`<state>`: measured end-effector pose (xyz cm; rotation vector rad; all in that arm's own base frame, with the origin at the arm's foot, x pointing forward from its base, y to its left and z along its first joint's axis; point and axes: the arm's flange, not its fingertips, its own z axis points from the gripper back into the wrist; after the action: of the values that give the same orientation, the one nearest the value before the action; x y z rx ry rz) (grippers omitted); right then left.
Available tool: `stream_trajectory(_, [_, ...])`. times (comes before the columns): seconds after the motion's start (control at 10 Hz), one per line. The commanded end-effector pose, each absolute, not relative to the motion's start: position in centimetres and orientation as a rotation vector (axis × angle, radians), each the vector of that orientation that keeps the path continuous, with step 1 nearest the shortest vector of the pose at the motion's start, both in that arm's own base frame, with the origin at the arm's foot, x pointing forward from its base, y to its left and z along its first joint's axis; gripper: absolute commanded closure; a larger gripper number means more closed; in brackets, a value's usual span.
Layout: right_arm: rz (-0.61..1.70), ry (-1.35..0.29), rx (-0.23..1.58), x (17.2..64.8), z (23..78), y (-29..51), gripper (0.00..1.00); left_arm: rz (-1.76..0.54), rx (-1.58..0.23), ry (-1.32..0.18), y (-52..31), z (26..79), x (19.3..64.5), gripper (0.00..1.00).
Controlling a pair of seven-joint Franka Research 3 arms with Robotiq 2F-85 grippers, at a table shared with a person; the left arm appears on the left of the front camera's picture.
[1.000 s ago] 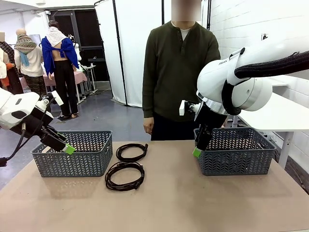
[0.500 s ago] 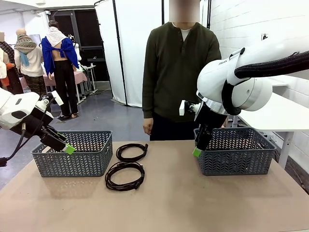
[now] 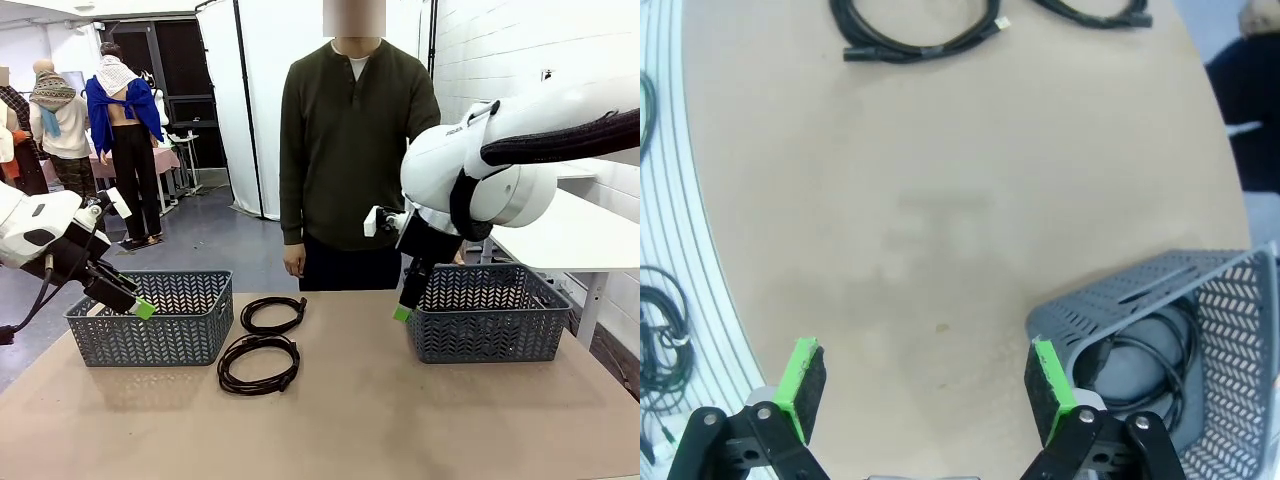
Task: Organize the cables according to human instructions.
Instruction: Pick up a bundle of cables and place it in the basket indicated by the human.
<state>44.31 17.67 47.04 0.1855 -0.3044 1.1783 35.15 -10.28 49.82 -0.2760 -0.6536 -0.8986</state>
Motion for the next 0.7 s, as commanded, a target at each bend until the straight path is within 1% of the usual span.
stream_trajectory(0.0, [1.052,-0.241,0.112,44.6,47.9,21.0,0.0,-0.905,-0.291,-0.655,-10.1,49.7,35.3,0.0])
stream_trajectory(0.2, [0.881,-0.163,0.129,44.9,47.8,23.8,0.0,-0.905,-0.291,-0.655,-10.1,49.7,35.3,0.0])
stream_trajectory(0.3, [0.792,-0.153,0.109,45.1,47.8,25.5,0.0,-0.905,-0.291,-0.655,-10.1,49.7,35.3,0.0])
stream_trajectory(0.6, [0.599,-0.175,0.191,45.8,46.5,28.6,0.0,-0.905,-0.291,-0.655,-10.1,49.7,35.3,0.0])
